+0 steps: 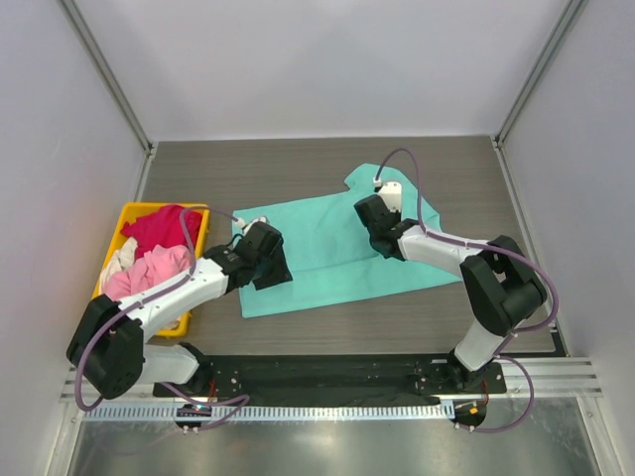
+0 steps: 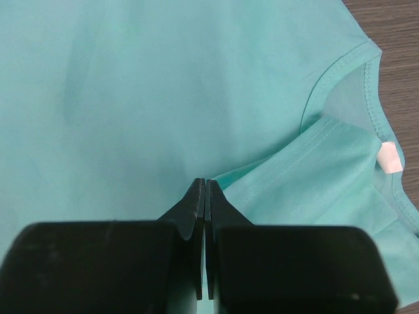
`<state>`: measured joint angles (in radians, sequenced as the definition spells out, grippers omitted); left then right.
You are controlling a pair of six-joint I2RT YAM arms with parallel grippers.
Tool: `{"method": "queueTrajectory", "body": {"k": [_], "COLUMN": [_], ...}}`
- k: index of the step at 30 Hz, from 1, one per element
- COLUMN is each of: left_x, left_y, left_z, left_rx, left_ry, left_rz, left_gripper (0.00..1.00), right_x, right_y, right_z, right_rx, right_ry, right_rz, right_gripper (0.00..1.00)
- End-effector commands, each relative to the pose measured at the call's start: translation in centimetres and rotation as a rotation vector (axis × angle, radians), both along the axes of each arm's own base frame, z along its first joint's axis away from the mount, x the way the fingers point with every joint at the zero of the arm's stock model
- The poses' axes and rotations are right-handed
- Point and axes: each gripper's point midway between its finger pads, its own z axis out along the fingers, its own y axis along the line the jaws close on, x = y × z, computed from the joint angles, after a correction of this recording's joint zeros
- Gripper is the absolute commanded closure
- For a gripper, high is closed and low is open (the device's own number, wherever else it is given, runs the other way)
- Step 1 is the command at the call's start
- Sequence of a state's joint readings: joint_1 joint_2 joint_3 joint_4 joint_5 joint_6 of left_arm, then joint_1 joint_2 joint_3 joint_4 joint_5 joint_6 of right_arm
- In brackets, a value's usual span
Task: Fold and stack the t-shirts
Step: Fold the tshirt
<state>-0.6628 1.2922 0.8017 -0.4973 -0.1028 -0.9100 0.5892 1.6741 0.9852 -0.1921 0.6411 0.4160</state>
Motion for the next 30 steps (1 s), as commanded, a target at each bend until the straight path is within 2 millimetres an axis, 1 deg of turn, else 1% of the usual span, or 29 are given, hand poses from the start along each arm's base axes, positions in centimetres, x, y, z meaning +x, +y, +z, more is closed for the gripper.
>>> {"method": "queueTrajectory", "body": {"k": [1,4,5,6,7,8,10,12,14,15,17,19,21,23,26,28,29,30], "left_x": [1.3,1.1,1.0,1.1,1.0,1.1,1.2,1.2,1.2,1.3,1.3,1.3,1.1,1.2,1.0,0.7,0.5,0.3], "left_y": [-1.4,-1.6,-1.6,-1.6,-1.6,-1.6,-1.8,-2.1,-2.7,-2.9,-3.5,-3.8,-3.8,-3.8,-3.7,-3.4,-3.2,-3.0], "left_z": [2.0,1.9,1.9,1.9,1.9,2.0,2.3,2.5,2.8,2.9,2.5,1.8,0.3,-0.8,-2.2,-3.9,-4.5,-5.2], "left_rx": [-0.044,-0.043,-0.04,-0.038,-0.032,-0.03,-0.036,-0.042,-0.053,-0.054,-0.056,-0.054,-0.034,-0.025,-0.011,0.012,0.018,0.029], "left_ry": [-0.058,-0.056,-0.054,-0.056,-0.054,-0.056,-0.062,-0.068,-0.07,-0.07,-0.052,-0.04,-0.01,0.006,0.038,0.074,0.089,0.107], "left_rz": [0.0,-0.004,-0.009,-0.006,-0.01,-0.01,-0.017,-0.031,-0.051,-0.063,-0.084,-0.098,-0.099,-0.095,-0.08,-0.07,-0.058,-0.054], "left_gripper": [0.53,0.53,0.53,0.53,0.53,0.53,0.53,0.52,0.52,0.52,0.51,0.51,0.51,0.51,0.51,0.51,0.51,0.51], "right_x": [1.4,1.2,1.0,1.1,0.8,0.8,0.6,0.4,0.3,-0.1,-0.8,-1.1,-1.7,-2.1,-2.8,-3.4,-3.4,-3.9], "right_y": [1.0,1.0,1.4,1.8,1.9,1.9,1.7,0.8,0.3,0.2,-0.4,-1.3,-2.6,-3.4,-5.1,-6.2,-6.5,-6.8], "right_z": [1.9,1.4,1.5,1.7,1.7,2.7,3.9,4.6,4.7,4.5,4.3,4.2,3.9,3.1,1.3,-0.2,-0.6,-1.5], "right_rx": [0.083,0.091,0.102,0.111,0.114,0.12,0.114,0.1,0.109,0.119,0.121,0.129,0.122,0.125,0.129,0.129,0.135,0.137], "right_ry": [-0.102,-0.101,-0.095,-0.101,-0.096,-0.11,-0.102,-0.051,-0.015,0.019,0.058,0.073,0.093,0.114,0.167,0.205,0.209,0.232], "right_rz": [-0.034,-0.023,0.014,0.036,0.056,0.066,0.068,0.026,0.011,0.002,-0.015,-0.051,-0.088,-0.11,-0.146,-0.169,-0.175,-0.183], "right_gripper": [0.99,0.88,0.8,0.76,0.7,0.68,0.62,0.62,0.62,0.62,0.65,0.67,0.69,0.7,0.71,0.71,0.71,0.71]}}
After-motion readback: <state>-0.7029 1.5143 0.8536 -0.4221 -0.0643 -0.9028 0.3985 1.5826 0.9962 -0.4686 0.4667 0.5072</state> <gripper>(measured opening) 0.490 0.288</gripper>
